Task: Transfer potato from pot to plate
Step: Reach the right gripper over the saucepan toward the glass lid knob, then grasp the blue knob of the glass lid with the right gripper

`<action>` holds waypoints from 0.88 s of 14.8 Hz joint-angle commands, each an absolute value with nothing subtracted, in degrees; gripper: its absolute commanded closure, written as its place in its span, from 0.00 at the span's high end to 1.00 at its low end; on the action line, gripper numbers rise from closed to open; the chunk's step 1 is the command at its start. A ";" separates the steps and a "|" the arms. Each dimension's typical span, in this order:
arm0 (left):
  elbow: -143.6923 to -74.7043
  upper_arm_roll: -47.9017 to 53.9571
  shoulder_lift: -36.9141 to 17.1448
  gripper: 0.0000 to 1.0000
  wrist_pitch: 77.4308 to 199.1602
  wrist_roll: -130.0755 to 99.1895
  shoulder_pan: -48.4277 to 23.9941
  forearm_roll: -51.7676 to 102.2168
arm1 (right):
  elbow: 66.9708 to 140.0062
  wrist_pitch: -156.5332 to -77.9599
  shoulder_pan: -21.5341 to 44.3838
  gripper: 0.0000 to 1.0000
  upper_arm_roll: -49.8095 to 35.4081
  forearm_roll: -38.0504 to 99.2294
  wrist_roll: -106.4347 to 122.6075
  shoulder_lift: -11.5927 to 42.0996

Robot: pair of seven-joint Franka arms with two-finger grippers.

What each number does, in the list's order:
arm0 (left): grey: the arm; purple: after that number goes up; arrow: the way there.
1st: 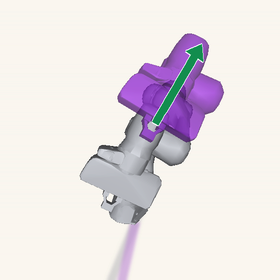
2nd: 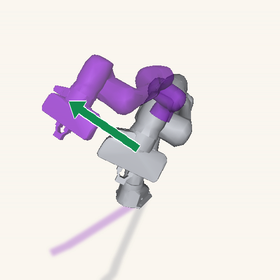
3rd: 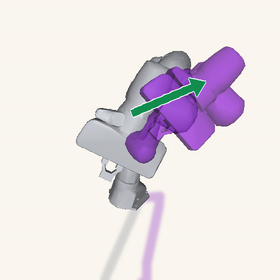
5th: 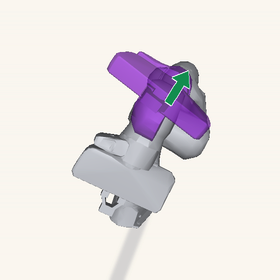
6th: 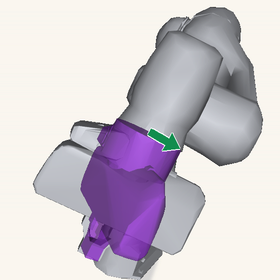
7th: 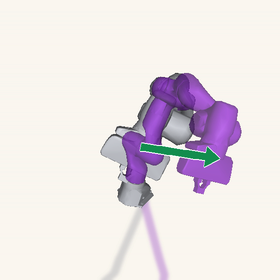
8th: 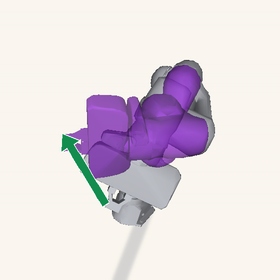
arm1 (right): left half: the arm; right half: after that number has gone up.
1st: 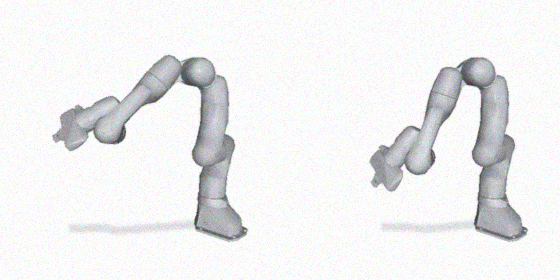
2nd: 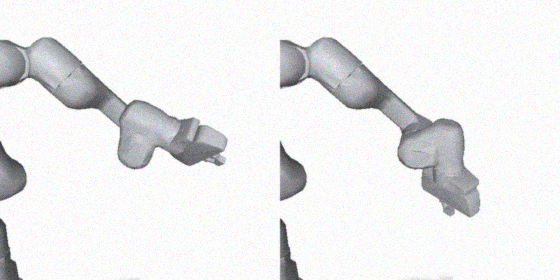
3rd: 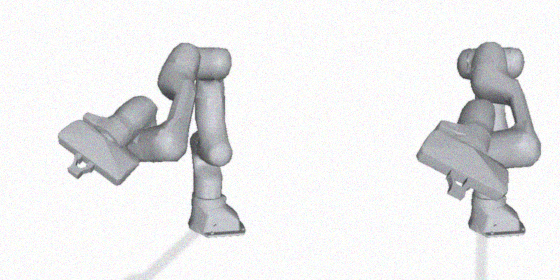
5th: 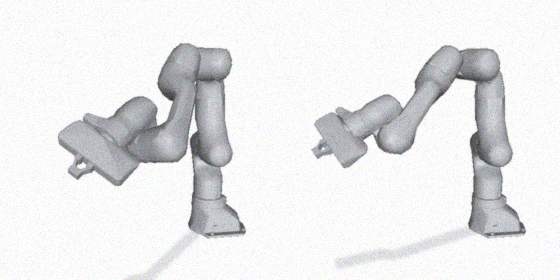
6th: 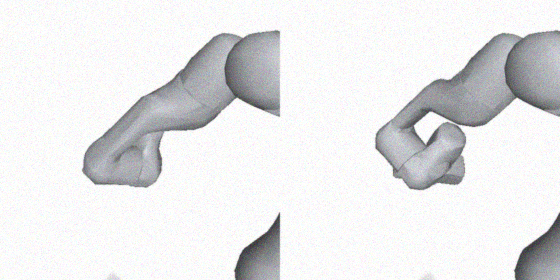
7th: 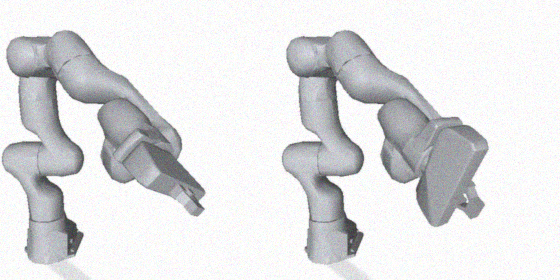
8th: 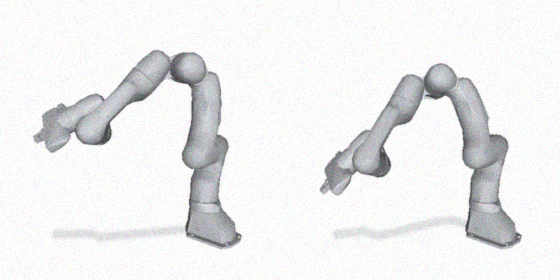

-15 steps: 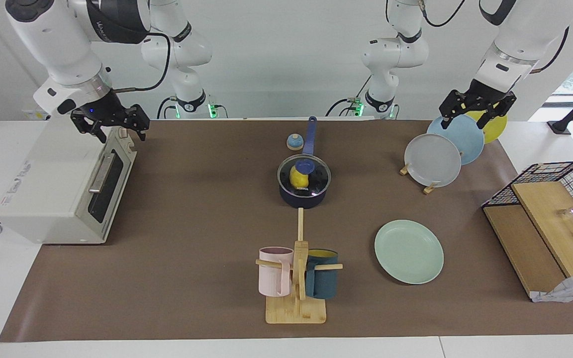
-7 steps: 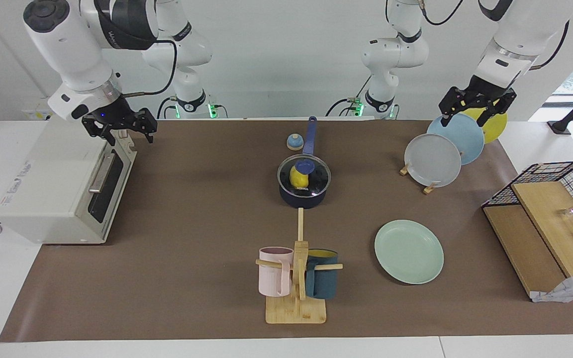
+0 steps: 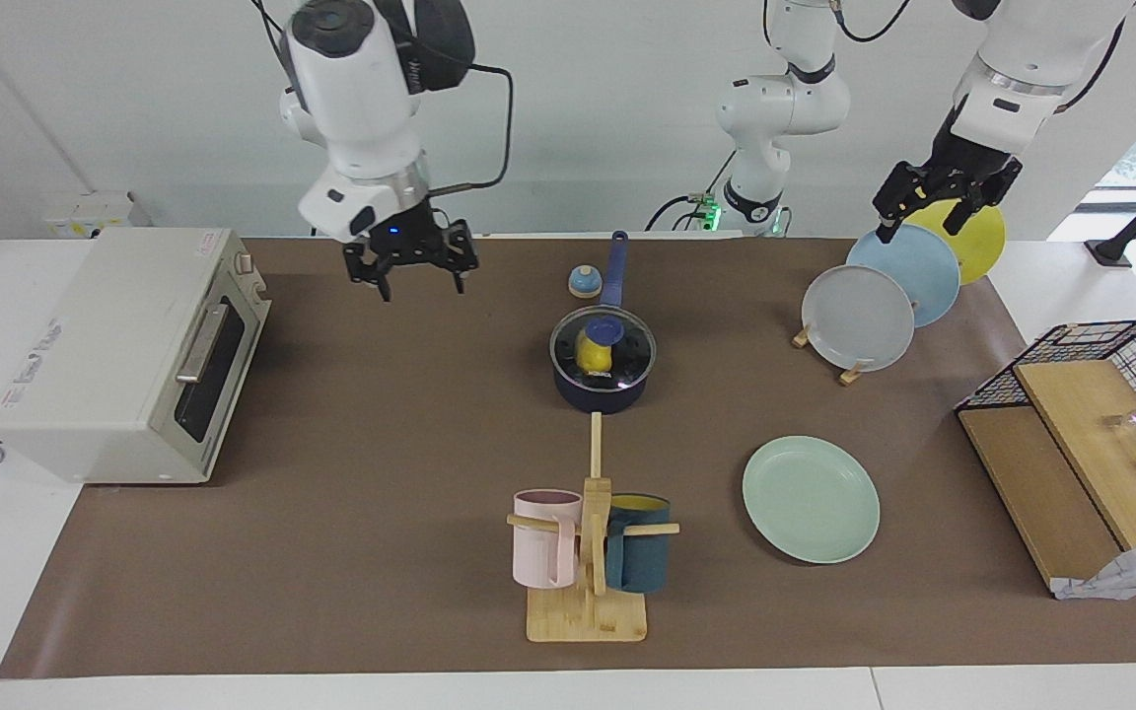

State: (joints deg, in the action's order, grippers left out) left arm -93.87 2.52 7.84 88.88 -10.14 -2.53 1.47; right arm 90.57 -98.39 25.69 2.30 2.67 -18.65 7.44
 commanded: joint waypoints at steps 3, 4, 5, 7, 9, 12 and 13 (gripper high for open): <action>-95.18 2.90 10.98 1.00 85.88 -11.34 -2.99 1.58 | 86.03 -106.41 34.96 1.00 2.37 3.16 -30.20 15.91; -95.10 2.90 10.99 1.00 84.83 -11.25 -2.90 1.58 | 86.57 -107.91 35.94 1.00 2.37 3.16 -31.97 16.17; -95.01 2.90 11.16 1.00 84.38 -11.25 -2.90 1.58 | 86.75 -109.23 37.69 1.00 2.37 3.08 -32.69 17.04; -94.57 2.81 11.69 1.00 84.46 -11.34 -2.55 1.58 | 86.75 -111.70 38.58 1.00 2.37 2.90 -32.96 19.15; -94.66 2.72 12.21 1.00 84.46 -11.60 -2.37 1.67 | 86.75 -113.54 40.34 1.00 2.37 2.81 -34.36 21.00; -94.92 2.81 12.83 1.00 84.46 -12.74 -2.29 1.67 | 88.93 -115.74 42.10 1.00 2.37 1.85 -35.51 21.53; -95.01 2.81 12.92 1.00 84.55 -12.74 -2.29 1.67 | 90.51 -117.06 42.10 1.00 2.37 1.85 -35.86 21.27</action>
